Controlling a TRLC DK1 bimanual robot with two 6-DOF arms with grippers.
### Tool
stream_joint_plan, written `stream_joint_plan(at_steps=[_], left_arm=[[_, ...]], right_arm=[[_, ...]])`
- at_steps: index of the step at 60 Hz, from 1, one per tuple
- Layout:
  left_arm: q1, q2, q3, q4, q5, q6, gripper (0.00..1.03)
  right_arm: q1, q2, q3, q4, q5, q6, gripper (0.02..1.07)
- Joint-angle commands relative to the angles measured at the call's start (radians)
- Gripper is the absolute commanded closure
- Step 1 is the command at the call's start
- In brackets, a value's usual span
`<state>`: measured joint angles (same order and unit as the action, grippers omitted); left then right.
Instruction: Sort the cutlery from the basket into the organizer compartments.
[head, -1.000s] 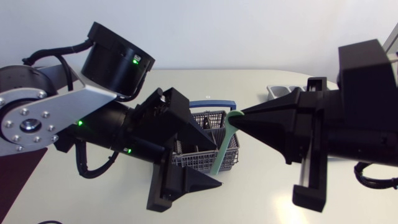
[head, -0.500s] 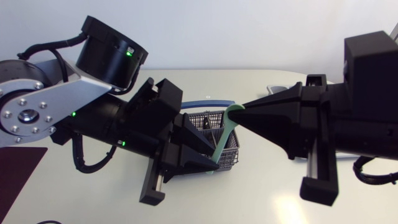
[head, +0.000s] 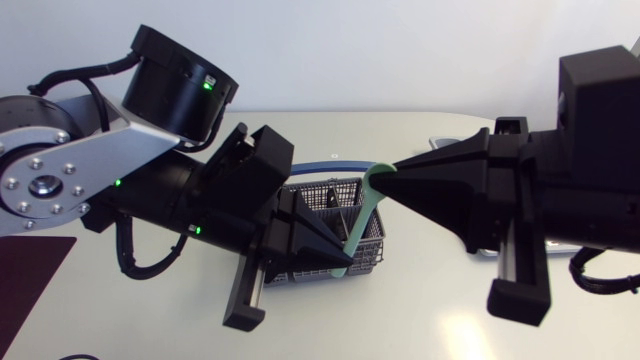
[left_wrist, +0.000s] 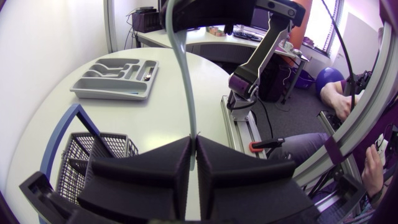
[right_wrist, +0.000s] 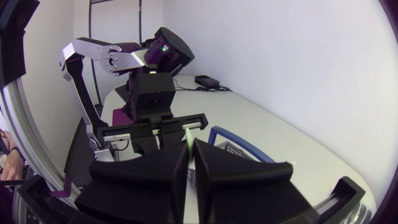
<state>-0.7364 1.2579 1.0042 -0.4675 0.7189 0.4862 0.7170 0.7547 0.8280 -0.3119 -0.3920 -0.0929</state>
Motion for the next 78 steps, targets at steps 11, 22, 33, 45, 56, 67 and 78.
stream_joint_plan(at_steps=[11,22,33,45,56,67,78], left_arm=[[0.037,-0.014,0.059,-0.003,-0.016,-0.047,1.01],[0.049,-0.037,0.063,0.049,-0.119,-0.074,1.00],[-0.004,-0.048,0.033,0.173,-0.323,-0.113,1.00],[-0.038,-0.046,0.013,0.267,-0.469,-0.138,1.00],[-0.066,-0.038,0.004,0.323,-0.575,-0.138,1.00],[-0.086,-0.035,-0.012,0.372,-0.628,-0.133,1.00],[-0.112,-0.029,-0.021,0.395,-0.674,-0.130,1.00]], right_arm=[[-0.062,-0.037,-0.020,0.019,0.035,0.030,0.48],[-0.062,-0.032,-0.023,0.039,0.122,0.041,0.47],[-0.033,0.026,-0.020,0.069,0.200,0.042,0.47],[0.050,0.083,-0.026,0.157,0.331,0.041,0.46],[0.088,0.129,-0.021,0.237,0.401,0.030,0.44],[0.147,0.166,-0.013,0.301,0.476,-0.005,0.44],[0.145,0.206,0.026,0.316,0.513,-0.002,0.44]])
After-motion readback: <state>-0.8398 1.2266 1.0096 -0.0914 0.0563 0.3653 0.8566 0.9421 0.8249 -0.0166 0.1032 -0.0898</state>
